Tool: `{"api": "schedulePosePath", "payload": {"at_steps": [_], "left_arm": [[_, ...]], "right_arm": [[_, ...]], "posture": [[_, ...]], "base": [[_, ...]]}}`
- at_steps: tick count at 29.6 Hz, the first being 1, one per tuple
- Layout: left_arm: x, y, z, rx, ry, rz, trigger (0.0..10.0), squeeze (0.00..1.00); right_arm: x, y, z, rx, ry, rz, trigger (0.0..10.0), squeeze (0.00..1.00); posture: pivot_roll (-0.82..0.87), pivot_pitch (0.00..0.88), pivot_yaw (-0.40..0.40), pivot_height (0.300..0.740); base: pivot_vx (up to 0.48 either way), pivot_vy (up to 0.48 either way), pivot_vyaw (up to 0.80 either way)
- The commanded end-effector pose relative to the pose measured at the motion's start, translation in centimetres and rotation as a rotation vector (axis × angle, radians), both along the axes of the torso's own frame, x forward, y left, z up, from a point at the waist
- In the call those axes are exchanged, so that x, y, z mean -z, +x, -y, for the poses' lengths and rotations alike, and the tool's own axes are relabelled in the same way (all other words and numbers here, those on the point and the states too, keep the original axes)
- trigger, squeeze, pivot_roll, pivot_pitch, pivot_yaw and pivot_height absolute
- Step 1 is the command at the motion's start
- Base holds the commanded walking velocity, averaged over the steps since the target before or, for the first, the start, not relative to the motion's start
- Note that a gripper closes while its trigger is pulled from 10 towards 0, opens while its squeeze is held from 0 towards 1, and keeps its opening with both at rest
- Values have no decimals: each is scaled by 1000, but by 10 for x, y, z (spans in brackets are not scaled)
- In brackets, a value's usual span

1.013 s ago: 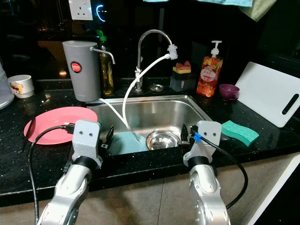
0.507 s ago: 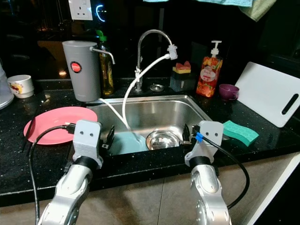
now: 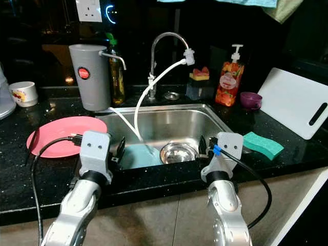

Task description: Kitchen organization

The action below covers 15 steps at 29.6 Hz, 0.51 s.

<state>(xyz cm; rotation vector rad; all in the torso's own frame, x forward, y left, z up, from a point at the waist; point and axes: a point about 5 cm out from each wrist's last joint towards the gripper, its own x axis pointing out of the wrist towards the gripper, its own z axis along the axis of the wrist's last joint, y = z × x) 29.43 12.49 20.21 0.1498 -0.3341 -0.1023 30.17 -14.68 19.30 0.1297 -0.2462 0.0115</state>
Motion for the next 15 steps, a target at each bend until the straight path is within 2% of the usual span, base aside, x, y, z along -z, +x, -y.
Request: {"api": "schedulePosePath", "payload": {"at_steps": [1, 13, 15], "left_arm": [[3, 0, 1, 2, 7, -14, 10000, 0], [-3, 3, 6, 26, 24, 9, 10000, 0], [-1, 3, 2, 12, 26, 1, 10000, 0]], "right_arm": [[0, 0, -1, -10, -5, -2, 10000, 0], [-2, 4, -1, 10, 14, 5, 10000, 0], [-2, 4, -4, -4, 11, 8, 10000, 0]], "posture": [[112, 9, -77, 740], [123, 5, -72, 740], [124, 6, -69, 740]], "base": [[0, 0, 0], [0, 0, 0], [0, 0, 0]]}}
